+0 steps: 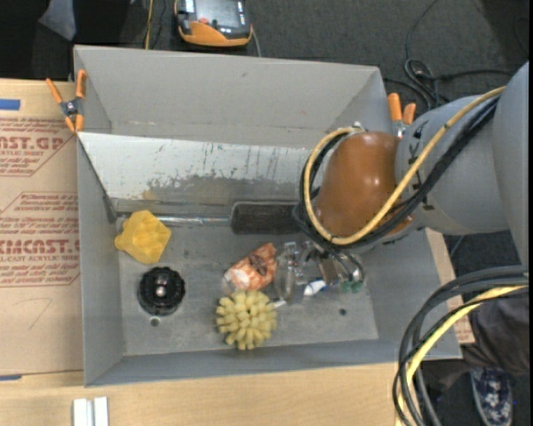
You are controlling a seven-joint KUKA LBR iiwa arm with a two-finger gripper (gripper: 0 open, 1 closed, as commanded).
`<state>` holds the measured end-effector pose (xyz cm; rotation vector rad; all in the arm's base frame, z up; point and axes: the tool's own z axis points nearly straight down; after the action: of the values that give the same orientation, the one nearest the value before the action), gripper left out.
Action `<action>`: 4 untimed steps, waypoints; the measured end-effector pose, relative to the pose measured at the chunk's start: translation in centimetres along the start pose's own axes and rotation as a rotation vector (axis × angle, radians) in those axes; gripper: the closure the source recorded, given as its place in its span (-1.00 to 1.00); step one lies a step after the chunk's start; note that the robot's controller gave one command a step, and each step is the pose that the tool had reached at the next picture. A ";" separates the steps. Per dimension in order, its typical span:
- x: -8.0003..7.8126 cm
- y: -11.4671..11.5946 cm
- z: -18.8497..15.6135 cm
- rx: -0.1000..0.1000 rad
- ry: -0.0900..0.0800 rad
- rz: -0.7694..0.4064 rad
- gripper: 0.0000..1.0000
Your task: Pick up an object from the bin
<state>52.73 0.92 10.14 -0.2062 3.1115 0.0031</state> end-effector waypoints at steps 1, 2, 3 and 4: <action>0.0 0.0 0.0 0.000 0.000 0.000 1.00; 0.0 0.0 0.0 0.000 0.000 0.000 1.00; 0.0 0.0 0.0 0.000 0.000 0.000 1.00; 3.4 5.4 -9.9 -0.001 0.004 0.130 -1.00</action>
Offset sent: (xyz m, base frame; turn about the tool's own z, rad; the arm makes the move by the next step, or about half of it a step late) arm 0.0000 0.0000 0.0000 0.0000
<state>48.39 5.76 19.98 -0.0031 3.1226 0.0068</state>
